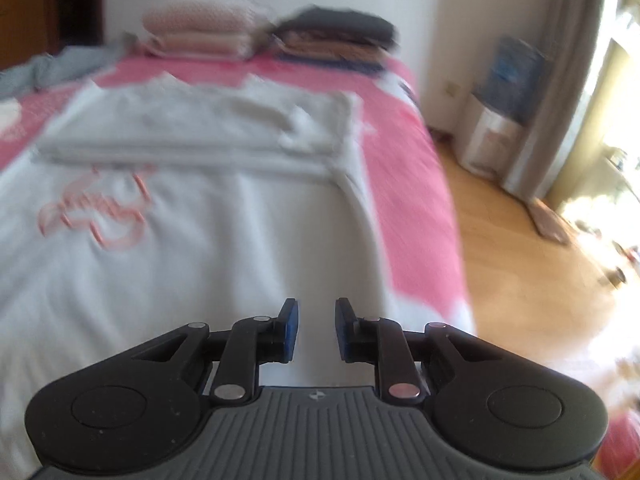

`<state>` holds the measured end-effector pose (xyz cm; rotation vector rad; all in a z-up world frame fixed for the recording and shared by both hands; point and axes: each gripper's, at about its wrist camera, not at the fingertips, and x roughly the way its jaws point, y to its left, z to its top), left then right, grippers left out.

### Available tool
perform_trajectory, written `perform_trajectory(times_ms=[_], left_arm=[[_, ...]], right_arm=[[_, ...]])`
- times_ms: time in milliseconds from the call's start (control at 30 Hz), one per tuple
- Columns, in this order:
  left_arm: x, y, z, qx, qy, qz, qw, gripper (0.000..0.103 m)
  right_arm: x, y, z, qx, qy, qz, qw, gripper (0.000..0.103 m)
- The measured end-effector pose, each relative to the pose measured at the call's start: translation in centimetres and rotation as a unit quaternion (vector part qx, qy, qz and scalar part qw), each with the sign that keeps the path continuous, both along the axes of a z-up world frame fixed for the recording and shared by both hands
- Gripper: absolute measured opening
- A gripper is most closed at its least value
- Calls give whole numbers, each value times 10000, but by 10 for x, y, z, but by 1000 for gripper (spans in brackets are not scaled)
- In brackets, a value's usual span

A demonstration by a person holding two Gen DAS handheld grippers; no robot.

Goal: Fold clothes

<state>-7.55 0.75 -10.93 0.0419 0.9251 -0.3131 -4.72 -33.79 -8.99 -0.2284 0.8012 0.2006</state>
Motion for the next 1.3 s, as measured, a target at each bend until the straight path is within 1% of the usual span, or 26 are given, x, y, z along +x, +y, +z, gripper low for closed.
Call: perform_trajectory(times_ms=[33,100,167,233,367,400,467,500,600,667,733,800,867,933,1000,1067,1133,1200,1267,1300], left_arm=[[0,0,1,0,7,19,10000,53],[0,1,2,-13,22,64,10000,53],[0,2,2,-23,25,93,10000,53],[0,4,1,-23,18,91,10000,53],[0,4,1,-5,-3,46,10000,54],[0,4,0,2,-7,36,10000,54],[0,4,0,13,-12,32,10000,54],[0,3,0,23,-14,29,10000,54],[-1,3,1,51,-20,-1,10000,54],[-1,4,1,56,-24,-8,10000,54],[-1,6,2,55,-29,-5,10000,54],[-2,7,2,50,-37,6,10000,54],[-2,8,1,64,-56,-11,10000,55],[-3,8,0,102,-84,-47,9999,55],[-4,6,1,148,-98,-68,9998,55],[-4,6,2,160,-83,-61,9998,55],[-4,8,3,171,-64,-59,9998,55],[-6,11,3,182,-37,-58,9998,56],[-10,16,3,174,-1,-59,9998,56],[-12,19,3,168,16,-61,9998,56]], right_arm=[[7,8,0,76,-38,140,9999,21],[16,17,-5,212,94,320,9992,21],[10,16,-15,131,299,341,9989,20],[-10,-1,-22,144,418,185,9988,20],[-48,-37,-15,-9,641,-382,9972,18],[-52,-39,-12,-43,652,-431,9969,14],[-61,-42,-5,-108,671,-525,9963,12],[-60,-38,-2,-99,584,-458,9972,12],[-51,-16,5,65,378,38,9993,12],[-50,-5,3,90,447,329,9984,12],[-60,-7,-9,-162,671,378,9969,12],[-77,-26,-20,-360,917,136,9950,12],[-89,-40,-14,-358,1020,-104,9941,11],[-90,-38,-3,-392,957,-121,9946,11],[-84,-27,7,-164,766,92,9969,11],[-75,-7,10,-50,573,529,9969,11],[-69,11,4,26,568,955,9938,11],[-70,21,-10,26,964,1417,9852,11],[-91,28,-16,-145,1072,1966,9745,12],[-100,30,-13,-118,1246,2320,9646,12]])
